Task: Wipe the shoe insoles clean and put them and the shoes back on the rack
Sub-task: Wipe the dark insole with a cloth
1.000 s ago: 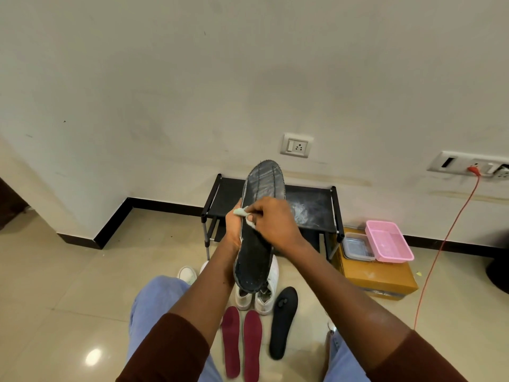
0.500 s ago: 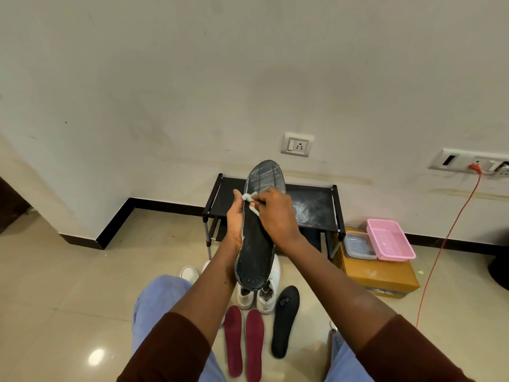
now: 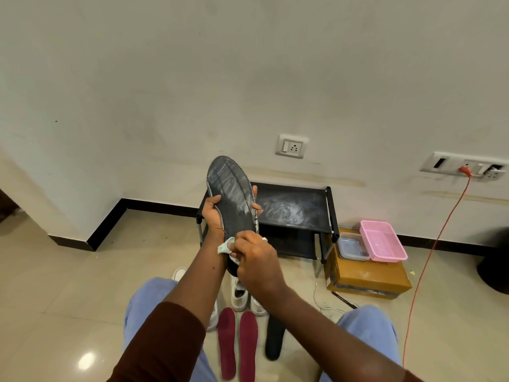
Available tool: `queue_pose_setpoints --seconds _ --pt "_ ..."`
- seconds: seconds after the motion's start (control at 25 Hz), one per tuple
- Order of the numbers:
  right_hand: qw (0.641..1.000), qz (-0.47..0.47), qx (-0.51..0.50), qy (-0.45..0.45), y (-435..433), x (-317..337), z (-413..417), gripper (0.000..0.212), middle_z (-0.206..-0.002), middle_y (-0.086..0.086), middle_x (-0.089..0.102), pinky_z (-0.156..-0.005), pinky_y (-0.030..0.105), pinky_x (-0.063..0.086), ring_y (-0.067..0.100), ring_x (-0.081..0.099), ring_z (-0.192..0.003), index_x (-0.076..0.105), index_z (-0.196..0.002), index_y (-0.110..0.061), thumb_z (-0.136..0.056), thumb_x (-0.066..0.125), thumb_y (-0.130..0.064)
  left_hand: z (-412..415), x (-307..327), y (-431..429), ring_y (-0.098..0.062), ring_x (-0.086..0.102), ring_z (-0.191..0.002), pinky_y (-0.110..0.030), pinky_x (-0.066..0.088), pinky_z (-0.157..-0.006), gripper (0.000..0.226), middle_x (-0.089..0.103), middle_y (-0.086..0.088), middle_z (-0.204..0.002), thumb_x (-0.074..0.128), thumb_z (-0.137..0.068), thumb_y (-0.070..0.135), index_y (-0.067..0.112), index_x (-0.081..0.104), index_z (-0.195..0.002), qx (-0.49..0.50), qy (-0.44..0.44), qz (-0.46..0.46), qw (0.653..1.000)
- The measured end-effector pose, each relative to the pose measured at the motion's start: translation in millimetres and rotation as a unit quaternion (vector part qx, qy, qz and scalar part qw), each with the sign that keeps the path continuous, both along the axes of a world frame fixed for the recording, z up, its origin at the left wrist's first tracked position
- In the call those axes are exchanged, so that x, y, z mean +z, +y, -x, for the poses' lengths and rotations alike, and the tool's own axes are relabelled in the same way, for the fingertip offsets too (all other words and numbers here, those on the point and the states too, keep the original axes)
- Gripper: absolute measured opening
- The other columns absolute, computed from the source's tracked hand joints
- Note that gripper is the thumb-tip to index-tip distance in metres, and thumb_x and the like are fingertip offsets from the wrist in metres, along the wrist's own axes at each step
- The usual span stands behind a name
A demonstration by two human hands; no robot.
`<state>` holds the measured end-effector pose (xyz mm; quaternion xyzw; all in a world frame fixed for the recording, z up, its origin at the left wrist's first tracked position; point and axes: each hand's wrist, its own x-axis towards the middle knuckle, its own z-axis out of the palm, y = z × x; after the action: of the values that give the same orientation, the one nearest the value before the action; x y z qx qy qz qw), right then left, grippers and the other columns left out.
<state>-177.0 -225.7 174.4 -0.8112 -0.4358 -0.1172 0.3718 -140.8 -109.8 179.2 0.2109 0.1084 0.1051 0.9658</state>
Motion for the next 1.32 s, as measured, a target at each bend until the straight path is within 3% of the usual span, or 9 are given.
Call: queue_pose_setpoints --seconds 0.24,0.32,0.44,0.52,0.64,0.8,0.96,1.16,1.32 --pt "0.993 -0.081 -0.073 0.041 16.6 7.5 -3.4 0.018 -0.085 0.012 0.066 -0.074 0.02 0.048 0.021 0.063 -0.074 0.07 -0.084 0.001 -0.072 0.059 0.01 0.5 5.9 4.6 -0.033 0.06 -0.102 -0.041 0.052 -0.085 0.073 0.051 -0.015 -0.128 0.047 -0.077 0.052 0.009 0.042 -0.136 -0.005 0.035 0.004 0.999" --pt "0.986 -0.078 -0.117 0.094 21.8 18.8 -24.2 0.017 -0.089 0.014 0.067 -0.084 0.018 0.044 0.023 0.063 -0.08 0.07 -0.088 0.002 -0.077 0.059 0.01 2.3 10.8 -2.8 -0.034 0.064 -0.101 -0.045 0.054 -0.086 0.061 0.059 -0.017 -0.119 0.045 -0.084 0.048 0.004 0.055 -0.125 -0.003 0.031 0.015 0.999" --pt "0.986 -0.016 -0.128 0.101 25.3 31.0 -47.3 0.018 -0.091 0.016 0.066 -0.083 0.033 0.049 0.028 0.061 -0.082 0.07 -0.091 0.003 -0.08 0.058 0.01 4.3 12.1 -7.5 -0.028 0.068 -0.084 -0.037 0.056 -0.08 0.051 0.068 -0.017 -0.096 0.039 -0.092 0.04 0.001 0.07 -0.101 0.01 0.029 -0.021 0.999" --pt "0.991 -0.004 -0.115 0.071 25.2 30.1 -43.7 0.016 -0.089 0.016 0.066 -0.081 0.039 0.05 0.029 0.061 -0.081 0.07 -0.09 0.002 -0.081 0.058 0.008 4.2 15.0 -6.8 -0.032 0.064 -0.099 -0.041 0.05 -0.093 0.051 0.061 -0.018 -0.113 0.045 -0.085 0.033 -0.001 0.058 -0.121 0.013 0.021 -0.011 1.0" --pt "0.993 -0.01 -0.099 0.068 16.8 27.3 -30.0 0.015 -0.089 0.013 0.067 -0.08 0.033 0.049 0.025 0.062 -0.082 0.07 -0.088 0.0 -0.081 0.058 0.005 -0.5 17.6 -5.2 -0.038 0.05 -0.119 -0.044 0.046 -0.095 0.07 0.048 -0.017 -0.132 0.044 -0.073 0.027 0.001 0.039 -0.138 0.02 0.004 -0.013 1.0" --pt "0.989 -0.02 -0.085 0.115 7.0 25.6 -16.8 0.016 -0.092 0.012 0.067 -0.08 0.017 0.043 0.019 0.061 -0.084 0.071 -0.091 0.0 -0.081 0.059 0.004 -3.2 13.8 1.2 -0.036 0.061 -0.103 -0.04 0.054 -0.079 0.069 0.053 -0.019 -0.125 0.043 -0.071 0.028 -0.001 0.042 -0.134 0.02 0.003 0.012 1.0" --pt "0.977 -0.037 -0.104 0.18 -0.6 24.3 -15.3 0.017 -0.099 0.011 0.067 -0.074 -0.003 0.034 0.01 0.057 -0.086 0.07 -0.099 -0.001 -0.084 0.06 0.001 -4.1 10.2 -1.1 -0.035 0.057 -0.112 -0.047 0.044 -0.096 0.063 0.057 -0.017 -0.121 0.036 -0.082 0.031 0.002 0.041 -0.138 0.027 0.036 0.008 0.999" --pt "0.975 0.025 -0.176 0.133 11.6 29.5 -39.9 0.022 -0.107 0.016 0.061 -0.085 0.024 0.045 0.025 0.058 -0.098 0.065 -0.109 -0.001 -0.091 0.052 -0.003 0.3 14.8 -13.9 -0.038 0.061 -0.104 -0.047 0.035 -0.106 0.056 0.06 -0.026 -0.119 0.037 -0.08 0.03 0.001 0.052 -0.126 0.018 0.055 -0.016 0.998" --pt "0.977 0.065 -0.176 0.103 19.6 40.4 -65.6 0.022 -0.104 0.02 0.062 -0.082 0.034 0.049 0.029 0.059 -0.092 0.066 -0.106 0.001 -0.092 0.05 -0.002 1.1 23.9 -19.6 -0.027 0.069 -0.08 -0.03 0.054 -0.081 0.044 0.071 -0.021 -0.087 0.03 -0.089 0.026 -0.001 0.061 -0.103 0.032 0.069 -0.092 0.993"
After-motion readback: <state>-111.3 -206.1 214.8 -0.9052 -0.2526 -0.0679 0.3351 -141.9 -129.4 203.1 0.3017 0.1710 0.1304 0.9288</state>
